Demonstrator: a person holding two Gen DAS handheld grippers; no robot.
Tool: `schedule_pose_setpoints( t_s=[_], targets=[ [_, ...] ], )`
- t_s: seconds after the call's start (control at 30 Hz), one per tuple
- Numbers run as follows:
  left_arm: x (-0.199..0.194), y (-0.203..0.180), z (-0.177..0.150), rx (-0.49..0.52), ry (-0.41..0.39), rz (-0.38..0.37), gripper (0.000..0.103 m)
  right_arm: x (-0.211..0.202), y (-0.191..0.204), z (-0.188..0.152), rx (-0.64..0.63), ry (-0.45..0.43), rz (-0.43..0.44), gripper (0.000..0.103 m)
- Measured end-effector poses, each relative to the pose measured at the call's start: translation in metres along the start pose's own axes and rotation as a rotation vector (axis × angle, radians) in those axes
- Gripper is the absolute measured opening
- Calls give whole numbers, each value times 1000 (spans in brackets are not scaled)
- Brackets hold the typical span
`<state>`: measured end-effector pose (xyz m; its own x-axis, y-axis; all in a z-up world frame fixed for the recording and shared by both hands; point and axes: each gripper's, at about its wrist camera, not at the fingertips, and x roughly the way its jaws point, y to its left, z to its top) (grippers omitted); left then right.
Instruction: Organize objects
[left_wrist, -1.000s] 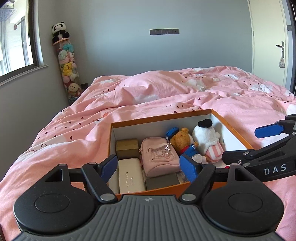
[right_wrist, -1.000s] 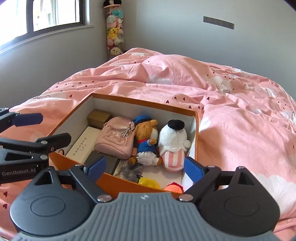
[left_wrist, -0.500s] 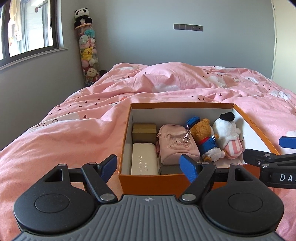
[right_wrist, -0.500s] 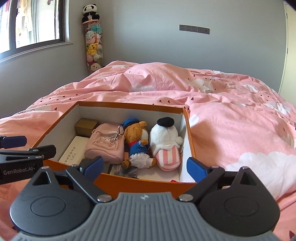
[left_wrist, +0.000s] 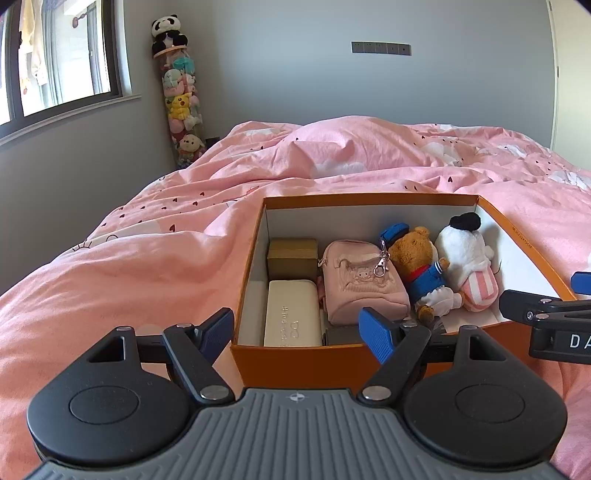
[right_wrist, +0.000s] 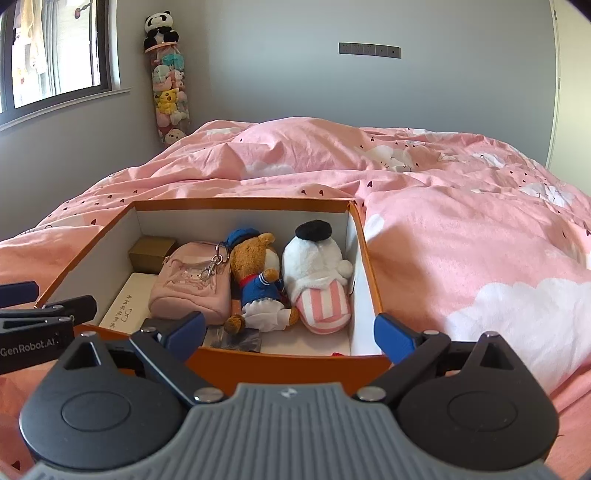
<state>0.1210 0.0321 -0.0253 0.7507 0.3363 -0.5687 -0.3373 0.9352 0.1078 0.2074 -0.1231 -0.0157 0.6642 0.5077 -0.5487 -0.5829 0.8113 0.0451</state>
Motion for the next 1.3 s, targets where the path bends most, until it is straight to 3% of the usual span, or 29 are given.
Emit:
schedule_pose_setpoints(
  t_s=[0.33, 1.3],
  targets=[
    [3, -5, -1, 35, -6, 12, 90, 2, 0, -1, -4, -4, 3, 98],
    [-6, 2, 2, 1, 11, 26, 90, -4, 4, -3, -12, -4, 33, 98]
  ],
)
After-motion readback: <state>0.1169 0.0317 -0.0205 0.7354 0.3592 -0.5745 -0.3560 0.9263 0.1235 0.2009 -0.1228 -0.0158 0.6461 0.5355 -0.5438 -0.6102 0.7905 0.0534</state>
